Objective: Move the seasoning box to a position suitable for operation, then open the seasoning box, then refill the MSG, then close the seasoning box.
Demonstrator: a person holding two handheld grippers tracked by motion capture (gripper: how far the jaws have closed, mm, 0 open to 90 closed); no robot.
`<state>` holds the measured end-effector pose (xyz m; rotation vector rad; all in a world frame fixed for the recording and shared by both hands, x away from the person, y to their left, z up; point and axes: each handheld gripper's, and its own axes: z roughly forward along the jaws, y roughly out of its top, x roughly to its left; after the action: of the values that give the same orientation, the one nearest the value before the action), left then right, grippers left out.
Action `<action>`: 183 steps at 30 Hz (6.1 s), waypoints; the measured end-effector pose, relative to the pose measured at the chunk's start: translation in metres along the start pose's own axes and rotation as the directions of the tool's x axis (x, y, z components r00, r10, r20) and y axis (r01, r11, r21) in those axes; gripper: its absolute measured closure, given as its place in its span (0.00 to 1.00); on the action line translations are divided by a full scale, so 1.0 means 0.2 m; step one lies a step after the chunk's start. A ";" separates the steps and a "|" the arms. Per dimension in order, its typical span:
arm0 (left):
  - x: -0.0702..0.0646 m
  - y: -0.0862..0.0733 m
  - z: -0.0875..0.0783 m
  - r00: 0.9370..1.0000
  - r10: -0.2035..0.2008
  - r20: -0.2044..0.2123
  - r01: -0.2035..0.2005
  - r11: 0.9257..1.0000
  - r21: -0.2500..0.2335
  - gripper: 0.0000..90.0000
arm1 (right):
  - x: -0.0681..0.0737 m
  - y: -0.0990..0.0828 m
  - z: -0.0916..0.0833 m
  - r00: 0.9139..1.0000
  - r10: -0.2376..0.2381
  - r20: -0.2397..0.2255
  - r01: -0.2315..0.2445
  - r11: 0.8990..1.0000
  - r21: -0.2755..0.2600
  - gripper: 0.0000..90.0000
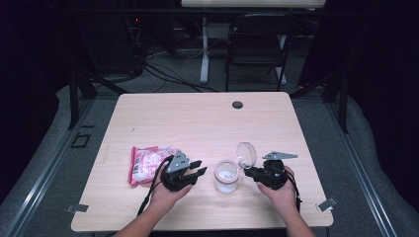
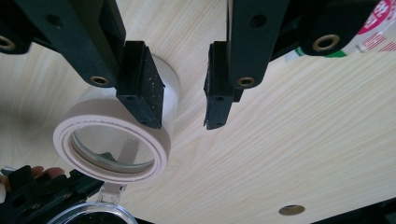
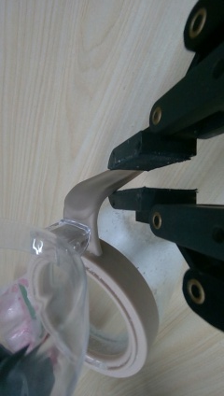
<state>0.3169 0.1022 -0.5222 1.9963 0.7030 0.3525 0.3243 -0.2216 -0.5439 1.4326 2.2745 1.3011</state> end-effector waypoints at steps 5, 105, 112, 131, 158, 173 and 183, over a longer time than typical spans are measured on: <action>0.02 -0.02 -0.04 0.999 -0.021 -0.030 0.020 1.000 -0.014 0.73 | -0.03 0.02 0.02 1.000 0.027 -0.013 -0.027 0.999 -0.022 0.94; 0.22 -0.27 -0.04 0.842 0.291 -0.454 -0.118 0.921 0.372 1.00 | -0.10 0.13 0.13 0.997 0.075 -0.030 -0.077 0.994 -0.075 0.77; 0.24 -0.24 -0.13 0.843 0.250 -0.476 -0.094 0.940 0.328 1.00 | -0.10 0.13 0.12 0.997 0.077 -0.030 -0.079 0.994 -0.079 0.76; 0.37 -0.17 -0.44 0.850 -0.012 -0.527 0.064 0.995 0.080 1.00 | -0.10 0.13 0.12 0.997 0.079 -0.023 -0.081 0.992 -0.092 0.75; 0.44 0.08 -0.51 0.897 -0.058 -0.439 0.036 0.998 -0.058 1.00 | -0.05 0.00 -0.10 0.987 -0.062 0.149 0.090 0.978 -0.189 0.54; 0.16 0.16 -0.28 0.959 0.115 -0.259 -0.122 0.992 -0.011 1.00 | -0.05 -0.01 -0.13 0.973 -0.115 0.200 0.152 0.971 -0.182 0.52; 0.02 0.17 -0.18 0.974 0.190 -0.120 -0.195 0.980 -0.027 1.00 | -0.05 -0.02 -0.16 0.973 -0.124 0.194 0.165 0.963 -0.211 0.63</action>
<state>0.3124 0.1173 -0.4742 2.0247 0.5707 0.5978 0.3105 -0.2486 -0.5297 1.2277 2.0021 1.2817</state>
